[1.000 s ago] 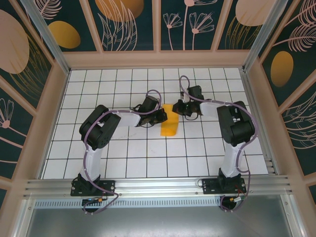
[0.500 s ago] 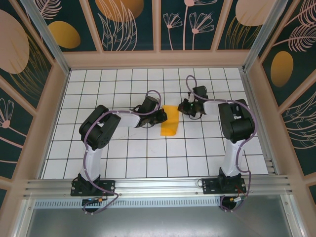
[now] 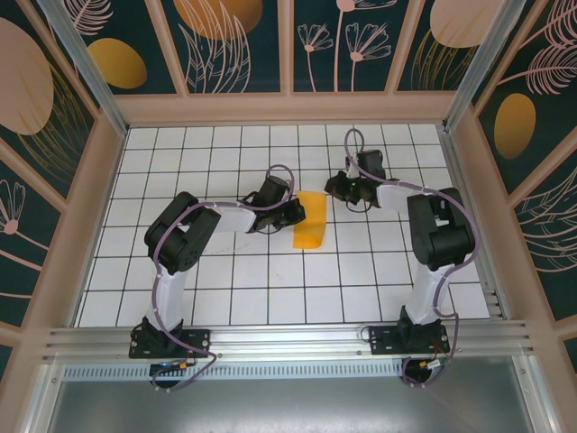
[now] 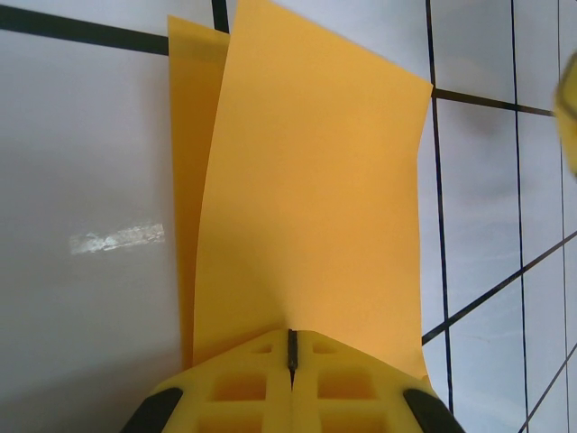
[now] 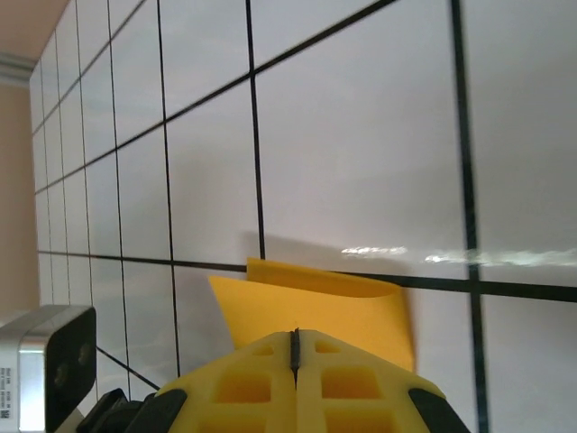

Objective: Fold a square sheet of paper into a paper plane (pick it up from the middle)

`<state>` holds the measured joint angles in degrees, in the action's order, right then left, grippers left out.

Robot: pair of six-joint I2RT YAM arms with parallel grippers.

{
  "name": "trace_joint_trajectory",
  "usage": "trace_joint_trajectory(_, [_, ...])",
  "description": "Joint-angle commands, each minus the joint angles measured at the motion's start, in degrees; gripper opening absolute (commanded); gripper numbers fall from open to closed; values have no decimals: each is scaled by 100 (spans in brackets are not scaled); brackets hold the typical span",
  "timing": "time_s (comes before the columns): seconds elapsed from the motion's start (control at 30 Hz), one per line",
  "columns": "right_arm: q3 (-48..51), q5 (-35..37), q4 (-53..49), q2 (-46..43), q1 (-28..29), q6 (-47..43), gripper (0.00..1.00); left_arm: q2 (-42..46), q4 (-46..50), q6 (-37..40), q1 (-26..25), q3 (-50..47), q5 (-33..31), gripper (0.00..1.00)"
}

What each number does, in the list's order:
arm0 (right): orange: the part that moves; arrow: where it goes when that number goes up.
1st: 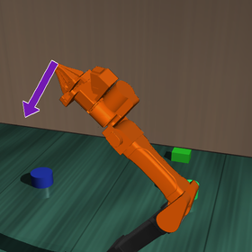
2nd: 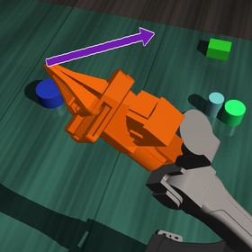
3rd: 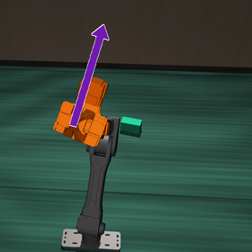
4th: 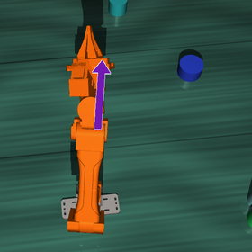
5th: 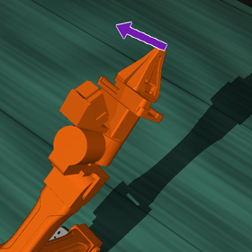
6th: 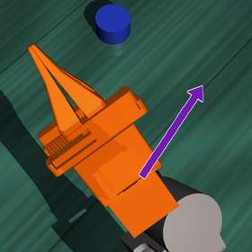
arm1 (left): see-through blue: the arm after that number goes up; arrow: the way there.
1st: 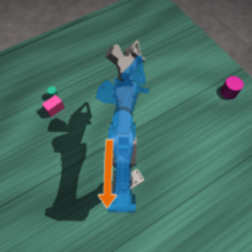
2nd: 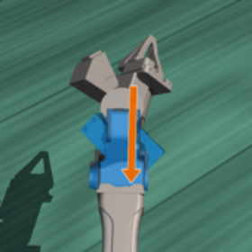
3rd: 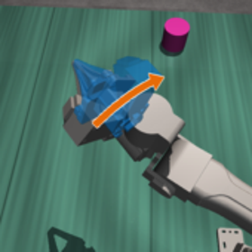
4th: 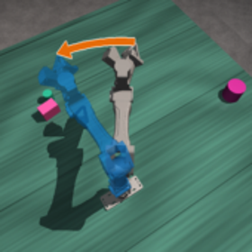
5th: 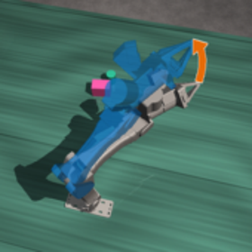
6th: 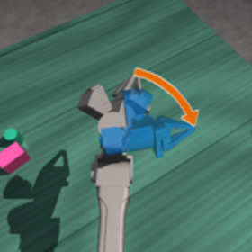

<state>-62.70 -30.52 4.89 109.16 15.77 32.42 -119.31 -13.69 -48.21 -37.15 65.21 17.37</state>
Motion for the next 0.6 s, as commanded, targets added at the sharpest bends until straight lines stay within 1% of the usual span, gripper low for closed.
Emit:
trace_joint_trajectory(0.0, [-297, -132, -123, 381, 97, -36, 0, -653, 1411, 96, 93, -399, -836, 0])
trace_joint_trajectory(0.1, [-473, 59, -264, 617, 73, -31, 0, -642, 1431, 127, 88, -409, -840, 0])
trace_joint_trajectory(0.2, [-574, 488, -458, 797, 13, 84, 0, -637, 1423, 119, 88, -419, -840, 0])
trace_joint_trajectory(0.33, [-612, 879, -605, 952, -100, 255, 0, -619, 1397, 118, 93, -448, -832, 0])
trace_joint_trajectory(0.47, [-608, 1146, -664, 799, -168, 290, 0, -596, 1370, 107, 91, -463, -822, 0])
trace_joint_trajectory(0.57, [-546, 1134, -562, 373, -178, 258, 0, -582, 1376, 107, 93, -450, -813, 0])
